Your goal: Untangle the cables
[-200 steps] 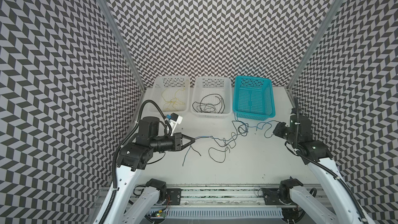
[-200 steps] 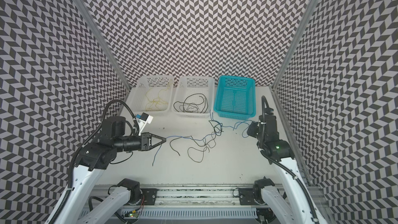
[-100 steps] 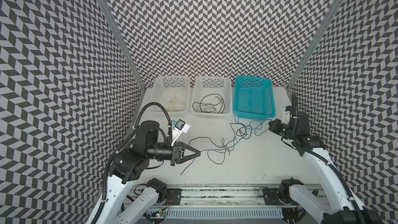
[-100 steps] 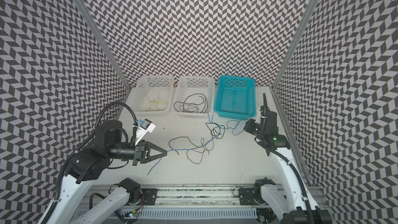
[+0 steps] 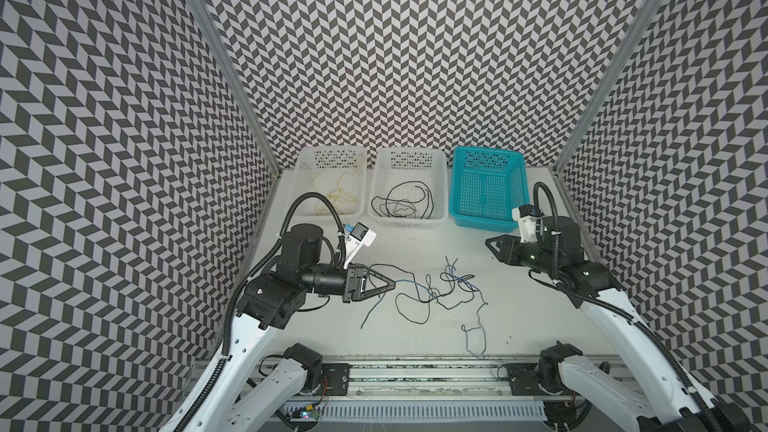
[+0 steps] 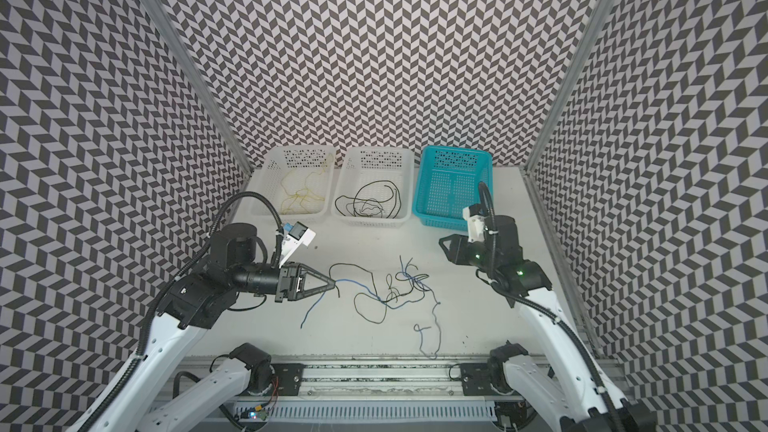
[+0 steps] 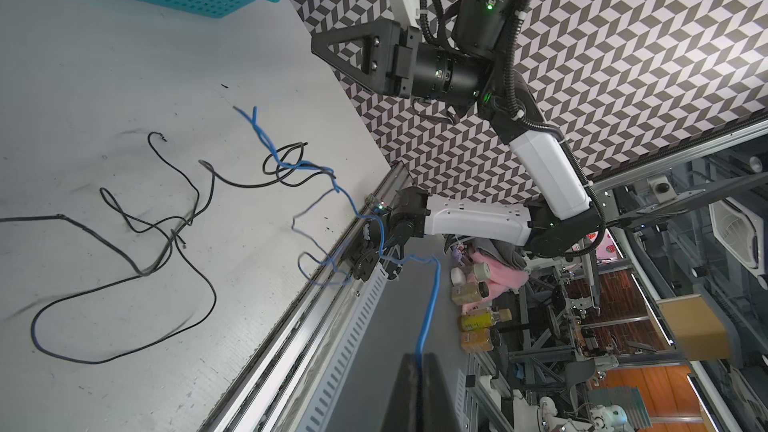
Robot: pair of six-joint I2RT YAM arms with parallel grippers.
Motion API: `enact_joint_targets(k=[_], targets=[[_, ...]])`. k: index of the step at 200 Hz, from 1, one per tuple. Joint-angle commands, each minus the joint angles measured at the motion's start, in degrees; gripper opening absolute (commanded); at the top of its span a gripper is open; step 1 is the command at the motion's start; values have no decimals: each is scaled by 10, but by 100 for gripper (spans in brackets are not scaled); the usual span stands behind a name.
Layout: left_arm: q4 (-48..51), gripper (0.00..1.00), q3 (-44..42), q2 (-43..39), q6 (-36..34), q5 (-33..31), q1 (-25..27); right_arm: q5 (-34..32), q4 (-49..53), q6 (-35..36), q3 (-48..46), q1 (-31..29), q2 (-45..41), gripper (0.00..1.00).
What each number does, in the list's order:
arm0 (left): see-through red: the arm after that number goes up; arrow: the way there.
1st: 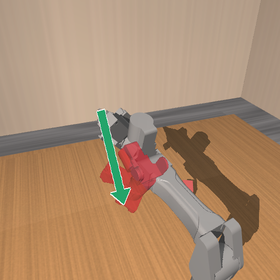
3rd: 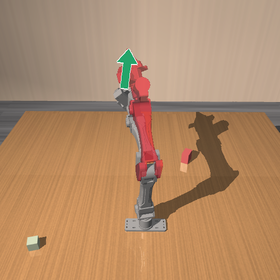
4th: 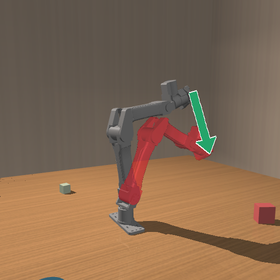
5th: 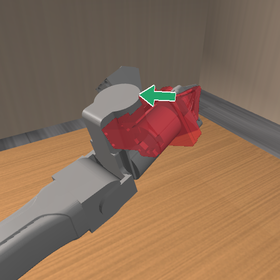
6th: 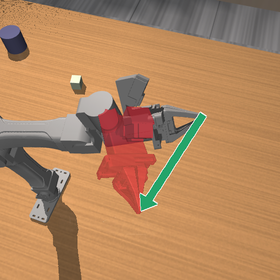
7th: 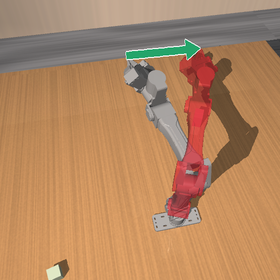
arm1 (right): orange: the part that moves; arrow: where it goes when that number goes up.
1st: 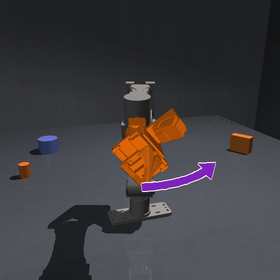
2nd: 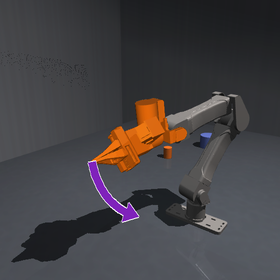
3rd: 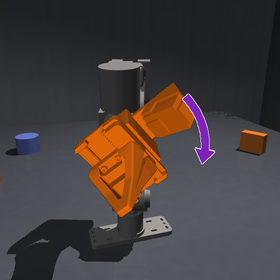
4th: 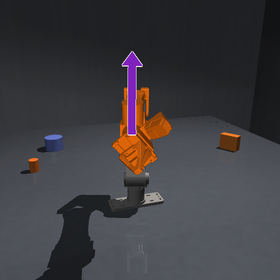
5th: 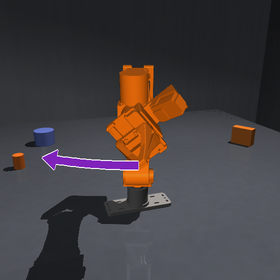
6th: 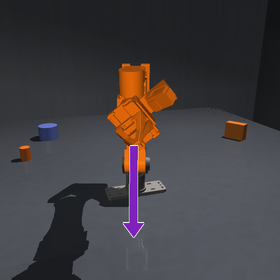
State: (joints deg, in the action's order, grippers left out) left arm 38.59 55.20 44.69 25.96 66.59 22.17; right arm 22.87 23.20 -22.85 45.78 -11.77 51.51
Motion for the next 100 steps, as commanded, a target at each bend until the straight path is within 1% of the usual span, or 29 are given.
enact_joint_targets(k=[1,11,24,42,61,77,100], targets=[[-27,0,16,-1,13,-23,-6,17,-26,11,-5,-35,-28,45],[-38,0,13,0,25,-26,-10,18,-39,6,-19,-58,-40,45],[-41,0,11,1,28,-29,-16,35,-74,9,-43,-91,-53,44],[-39,0,11,4,28,-28,-33,27,-105,26,-73,-142,-70,44],[-27,0,14,11,26,-25,-55,-17,-101,55,-95,-192,-87,43],[-17,0,16,16,24,-22,-63,-26,-113,49,-122,-200,-109,43],[-9,0,17,17,18,-19,-65,-21,-138,50,-153,-206,-122,43]])
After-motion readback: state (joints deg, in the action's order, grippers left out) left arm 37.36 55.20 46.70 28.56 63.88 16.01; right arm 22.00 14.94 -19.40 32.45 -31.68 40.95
